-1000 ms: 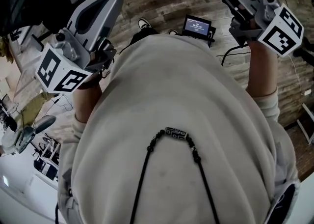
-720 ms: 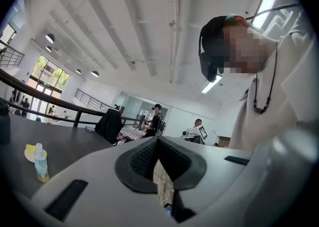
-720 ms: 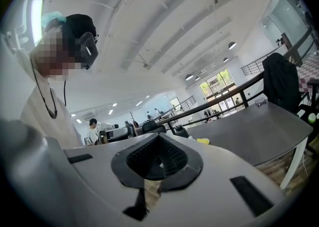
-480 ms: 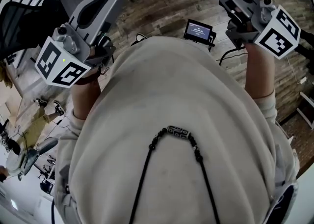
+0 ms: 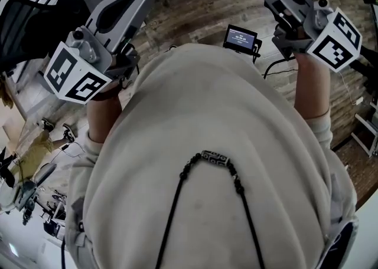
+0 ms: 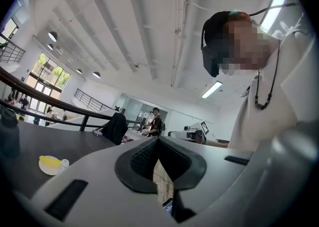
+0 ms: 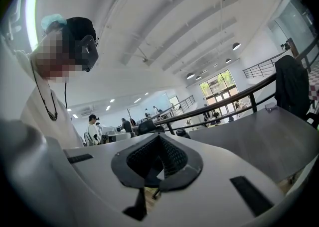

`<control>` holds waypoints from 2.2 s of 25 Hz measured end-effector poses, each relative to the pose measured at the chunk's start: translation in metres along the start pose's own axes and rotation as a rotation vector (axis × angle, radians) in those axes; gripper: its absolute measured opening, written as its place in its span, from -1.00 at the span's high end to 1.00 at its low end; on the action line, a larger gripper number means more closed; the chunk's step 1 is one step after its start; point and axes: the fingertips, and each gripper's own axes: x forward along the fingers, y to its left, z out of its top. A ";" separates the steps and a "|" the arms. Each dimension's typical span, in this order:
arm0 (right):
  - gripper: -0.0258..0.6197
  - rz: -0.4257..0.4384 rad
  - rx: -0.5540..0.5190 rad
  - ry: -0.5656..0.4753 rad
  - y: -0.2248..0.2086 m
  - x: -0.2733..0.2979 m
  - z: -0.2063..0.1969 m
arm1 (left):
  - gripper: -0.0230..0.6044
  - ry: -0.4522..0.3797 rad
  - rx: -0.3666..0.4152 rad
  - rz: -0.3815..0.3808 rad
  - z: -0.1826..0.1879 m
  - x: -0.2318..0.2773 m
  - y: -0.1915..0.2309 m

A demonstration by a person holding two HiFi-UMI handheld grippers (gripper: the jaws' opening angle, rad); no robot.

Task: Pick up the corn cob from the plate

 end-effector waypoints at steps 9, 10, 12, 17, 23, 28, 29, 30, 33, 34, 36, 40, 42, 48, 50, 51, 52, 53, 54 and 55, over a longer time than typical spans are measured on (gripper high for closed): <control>0.87 0.001 -0.016 0.083 0.032 -0.012 -0.026 | 0.93 -0.003 -0.053 0.033 -0.045 -0.030 -0.029; 0.87 0.004 -0.022 0.093 0.033 -0.011 -0.026 | 0.93 -0.002 -0.060 0.039 -0.049 -0.033 -0.030; 0.87 0.019 -0.044 0.103 0.034 -0.006 -0.024 | 0.93 -0.006 -0.059 0.058 -0.053 -0.036 -0.025; 0.87 0.068 -0.059 0.106 0.030 -0.001 -0.028 | 0.93 -0.026 -0.053 0.113 -0.057 -0.042 -0.023; 0.87 0.137 -0.039 0.093 0.034 -0.001 -0.022 | 0.93 -0.021 -0.039 0.161 -0.049 -0.041 -0.043; 0.87 0.204 -0.057 0.072 0.035 -0.011 -0.012 | 0.93 -0.023 -0.015 0.216 -0.047 -0.031 -0.065; 0.87 0.217 -0.052 0.069 0.034 -0.010 -0.014 | 0.93 -0.024 -0.015 0.231 -0.048 -0.032 -0.067; 0.87 0.229 -0.045 0.070 0.035 -0.010 -0.018 | 0.93 -0.026 -0.018 0.246 -0.050 -0.035 -0.068; 0.87 0.251 -0.036 0.085 0.043 -0.008 -0.023 | 0.93 -0.035 -0.024 0.268 -0.051 -0.043 -0.074; 0.87 0.255 -0.036 0.085 0.046 -0.009 -0.022 | 0.93 -0.035 -0.021 0.270 -0.049 -0.045 -0.076; 0.87 0.265 -0.031 0.082 0.046 -0.011 -0.021 | 0.93 -0.031 -0.011 0.277 -0.047 -0.043 -0.080; 0.87 0.292 -0.018 0.076 0.017 -0.007 -0.016 | 0.93 -0.036 -0.014 0.309 -0.047 -0.027 -0.063; 0.87 0.294 -0.014 0.076 0.009 -0.004 -0.012 | 0.93 -0.043 -0.035 0.329 -0.045 -0.027 -0.054; 0.87 0.266 0.029 0.083 0.019 -0.009 -0.025 | 0.93 0.104 0.062 0.257 -0.054 -0.020 -0.072; 0.87 0.259 0.052 0.103 0.014 -0.002 -0.029 | 0.93 0.134 0.052 0.244 -0.055 -0.012 -0.064; 0.87 0.255 0.064 0.113 0.011 0.003 -0.029 | 0.93 0.122 0.019 0.249 -0.053 -0.012 -0.055; 0.87 0.252 0.074 0.120 0.009 0.007 -0.029 | 0.93 0.108 -0.013 0.256 -0.050 -0.012 -0.047; 0.87 0.252 0.084 0.126 0.007 0.011 -0.028 | 0.93 0.101 -0.036 0.261 -0.048 -0.013 -0.041; 0.87 0.254 0.092 0.129 0.006 0.013 -0.028 | 0.93 0.104 -0.046 0.264 -0.047 -0.013 -0.038; 0.87 0.258 0.098 0.132 0.005 0.014 -0.028 | 0.93 0.111 -0.049 0.266 -0.046 -0.012 -0.037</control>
